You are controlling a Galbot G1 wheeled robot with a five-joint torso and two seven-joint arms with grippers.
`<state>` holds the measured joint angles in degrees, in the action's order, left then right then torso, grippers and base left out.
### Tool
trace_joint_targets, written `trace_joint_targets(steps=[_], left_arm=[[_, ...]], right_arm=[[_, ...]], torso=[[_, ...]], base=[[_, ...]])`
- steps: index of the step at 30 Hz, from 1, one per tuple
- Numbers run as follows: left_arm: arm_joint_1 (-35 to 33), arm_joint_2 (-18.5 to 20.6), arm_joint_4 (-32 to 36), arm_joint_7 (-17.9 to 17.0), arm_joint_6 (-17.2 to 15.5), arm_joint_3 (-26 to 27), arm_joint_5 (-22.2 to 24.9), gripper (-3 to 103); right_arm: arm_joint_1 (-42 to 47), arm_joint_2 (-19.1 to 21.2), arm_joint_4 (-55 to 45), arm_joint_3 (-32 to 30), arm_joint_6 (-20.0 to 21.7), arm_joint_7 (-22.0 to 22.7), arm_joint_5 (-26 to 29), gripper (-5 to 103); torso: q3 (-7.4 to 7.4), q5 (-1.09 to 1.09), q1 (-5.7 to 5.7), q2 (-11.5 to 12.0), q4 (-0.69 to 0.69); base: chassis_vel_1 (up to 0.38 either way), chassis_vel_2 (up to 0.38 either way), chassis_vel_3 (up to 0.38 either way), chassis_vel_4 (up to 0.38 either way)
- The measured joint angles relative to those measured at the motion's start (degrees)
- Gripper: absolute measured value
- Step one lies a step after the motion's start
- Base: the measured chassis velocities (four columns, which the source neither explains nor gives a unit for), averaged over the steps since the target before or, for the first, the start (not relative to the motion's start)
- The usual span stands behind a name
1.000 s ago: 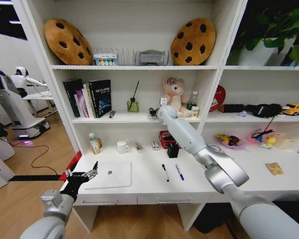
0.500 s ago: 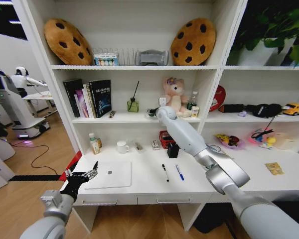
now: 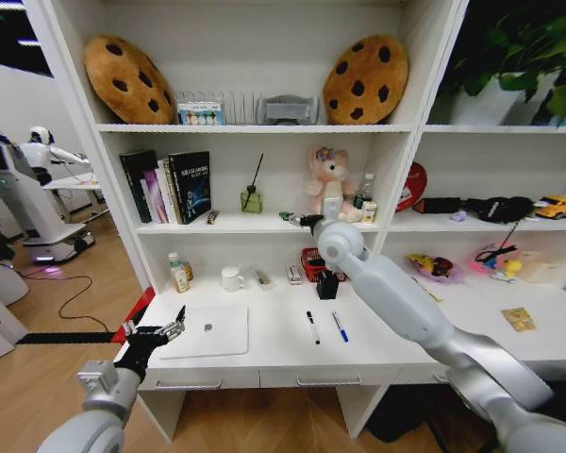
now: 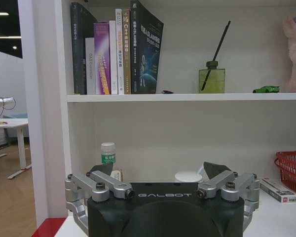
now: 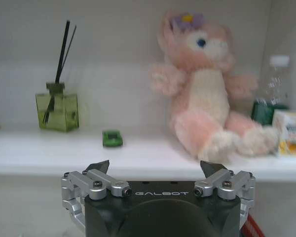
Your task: Organize the objects on the table.
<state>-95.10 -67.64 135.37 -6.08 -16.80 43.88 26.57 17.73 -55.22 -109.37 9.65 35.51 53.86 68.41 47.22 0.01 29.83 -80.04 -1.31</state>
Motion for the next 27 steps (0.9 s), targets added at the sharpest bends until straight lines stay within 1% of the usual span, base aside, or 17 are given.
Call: trace_joint_targets(steps=[2, 3, 4, 6, 9, 11, 12, 14, 15, 16, 17, 19, 20, 22, 23, 25, 27], left_arm=[[0.0, 0.0, 0.0, 0.0, 0.0, 0.0, 0.01, 100], [0.0, 0.0, 0.0, -0.02, 0.0, 0.0, 0.0, 100], [0.0, 0.0, 0.0, -0.02, 0.0, 0.0, 0.0, 100], [-0.01, 0.0, 0.0, 0.0, 0.0, 0.0, 0.0, 100], [0.0, 0.0, 0.0, 0.0, 0.0, 0.0, 0.0, 100], [-0.01, 0.0, 0.0, 0.0, 0.0, 0.0, 0.0, 100], [-0.01, 0.0, 0.0, 0.0, 0.0, 0.0, 0.0, 100], [0.0, 0.0, 0.0, 0.0, 0.0, 0.0, 0.01, 100], [0.0, 0.0, 0.0, 0.0, 0.0, 0.0, 0.01, 100], [0.0, 0.0, 0.0, 0.0, 0.0, 0.0, 0.0, 100], [0.0, 0.0, 0.0, 0.0, 0.0, 0.0, 0.0, 100], [0.0, 0.0, 0.0, -0.01, 0.0, 0.0, 0.0, 100], [0.0, 0.0, 0.0, -0.01, 0.0, 0.0, 0.0, 100], [0.0, 0.0, 0.0, 0.0, 0.0, 0.0, 0.01, 100], [0.0, 0.0, 0.0, 0.0, 0.0, 0.0, 0.01, 100], [0.0, 0.0, 0.0, -0.01, 0.0, 0.0, 0.0, 100], [0.0, 0.0, 0.0, -0.01, 0.0, 0.0, 0.0, 100]], right_arm=[[10.77, 2.49, -6.59, -4.96, -0.47, 0.22, -0.02, 100], [14.08, 2.91, -7.9, -6.88, -0.69, -0.26, -0.55, 100], [14.08, 2.91, -7.9, -6.88, -0.69, -0.26, -0.55, 100], [24.09, 3.21, -9.42, -12.46, -2.69, -2.93, -4.17, 100], [25.95, 3.1, -9.42, -13.45, -3.08, -3.59, -4.97, 100], [32.86, 2.03, -8.44, -17.11, -3.96, -6.6, -8.37, 100], [32.86, 2.03, -8.44, -17.11, -3.96, -6.6, -8.37, 100], [38.14, -1.28, -3.22, -19.09, -5.71, -12.49, -12.85, 100], [38.14, -1.28, -3.22, -19.09, -5.71, -12.49, -12.85, 100], [38.5, -2.99, -0.27, -18.84, -6.98, -15.09, -15.0, 100], [38.5, -2.99, -0.27, -18.84, -6.98, -15.09, -15.0, 100], [37.71, -6.98, 5.44, -17.06, -9.57, -18.75, -20.54, 100], [37.71, -6.98, 5.44, -17.06, -9.57, -18.75, -20.54, 100], [35.66, -11.2, 10.62, -14.49, -10.45, -18.95, -23.43, 100], [35.66, -11.2, 10.62, -14.49, -10.45, -18.95, -23.43, 100], [34.32, -13.87, 13.95, -12.61, -10.54, -18.84, -25.17, 100], [33.74, -15.08, 15.61, -11.94, -10.53, -18.83, -26.14, 100]], torso=[[0.01, 0.02, 0.0, 0.0, 0.0], [0.0, 0.0, 0.0, 0.0, -0.03], [0.0, 0.0, 0.0, 0.0, -0.03], [0.0, -0.01, -0.01, 0.0, -0.01], [0.0, 0.0, -0.01, 0.0, -0.01], [0.0, 0.0, -0.01, 0.0, -0.03], [0.0, 0.0, -0.01, 0.0, -0.03], [0.01, -0.01, 0.0, 0.0, -0.01], [0.01, -0.01, 0.0, 0.0, -0.01], [0.01, -0.02, -0.01, 0.0, 0.0], [0.01, -0.02, -0.01, 0.0, 0.0], [0.02, -0.02, 0.0, 0.0, 0.0], [0.02, -0.02, 0.0, 0.0, 0.0], [0.02, -0.03, 0.0, 0.0, 0.01], [0.02, -0.03, 0.0, 0.0, 0.01], [0.02, -0.03, 0.01, 0.0, 0.01], [0.01, -0.03, 0.01, 0.0, 0.01]], base=[[0.0, 0.0, 0.0, 0.0], [0.0, 0.0, 0.0, 0.0], [0.0, 0.0, 0.0, 0.0], [0.0, 0.0, 0.0, 0.0], [0.0, 0.0, 0.0, 0.0], [0.0, 0.0, 0.0, 0.0], [0.0, 0.0, 0.0, 0.0], [0.0, 0.0, 0.0, 0.0], [0.0, 0.0, 0.0, 0.0], [0.0, 0.0, 0.0, 0.0], [0.0, 0.0, 0.0, 0.0], [0.0, 0.0, 0.0, 0.0], [0.0, 0.0, 0.0, 0.0], [0.0, 0.0, 0.0, 0.0], [0.0, 0.0, 0.0, 0.0], [0.0, 0.0, 0.0, 0.0], [0.0, 0.0, 0.0, 0.0]])
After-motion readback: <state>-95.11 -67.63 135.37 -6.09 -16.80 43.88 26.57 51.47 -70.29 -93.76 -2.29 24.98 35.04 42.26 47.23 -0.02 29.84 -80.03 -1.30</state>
